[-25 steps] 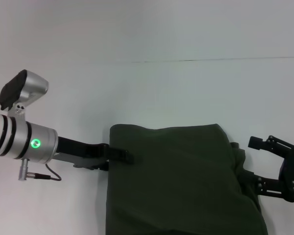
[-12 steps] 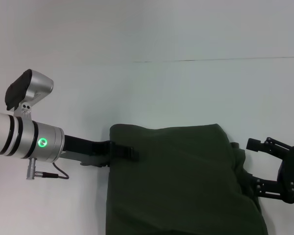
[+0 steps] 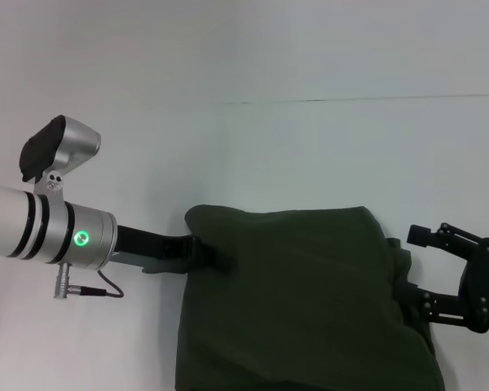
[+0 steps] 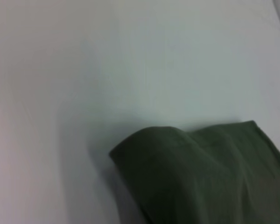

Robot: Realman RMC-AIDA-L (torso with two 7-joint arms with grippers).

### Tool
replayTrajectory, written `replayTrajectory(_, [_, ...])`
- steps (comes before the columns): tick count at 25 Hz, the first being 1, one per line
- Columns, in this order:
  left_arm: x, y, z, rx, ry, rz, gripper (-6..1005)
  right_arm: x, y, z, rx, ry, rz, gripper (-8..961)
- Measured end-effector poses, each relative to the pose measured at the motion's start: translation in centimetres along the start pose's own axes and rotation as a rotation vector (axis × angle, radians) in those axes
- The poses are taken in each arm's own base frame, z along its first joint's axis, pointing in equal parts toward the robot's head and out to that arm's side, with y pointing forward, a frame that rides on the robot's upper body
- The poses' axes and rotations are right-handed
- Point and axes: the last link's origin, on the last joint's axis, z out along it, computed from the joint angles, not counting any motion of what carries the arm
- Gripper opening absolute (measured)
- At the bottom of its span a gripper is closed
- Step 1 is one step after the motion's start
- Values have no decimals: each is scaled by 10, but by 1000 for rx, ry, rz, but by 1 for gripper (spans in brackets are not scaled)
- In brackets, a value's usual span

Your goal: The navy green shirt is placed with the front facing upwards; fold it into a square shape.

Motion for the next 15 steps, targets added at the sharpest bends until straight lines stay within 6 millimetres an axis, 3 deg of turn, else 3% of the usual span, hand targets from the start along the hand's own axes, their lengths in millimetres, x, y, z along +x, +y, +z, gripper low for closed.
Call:
replayTrajectory(6, [3, 1, 1, 1, 23, 19, 423, -2, -3, 3, 0, 2, -6, 941])
replayTrajectory(8, [5, 1, 1, 0, 34, 31, 185, -3, -3, 4, -1, 2, -8, 941])
replayTrajectory(15, [12, -1, 1, 2, 102, 35, 44, -6, -7, 9, -3, 0, -18, 940])
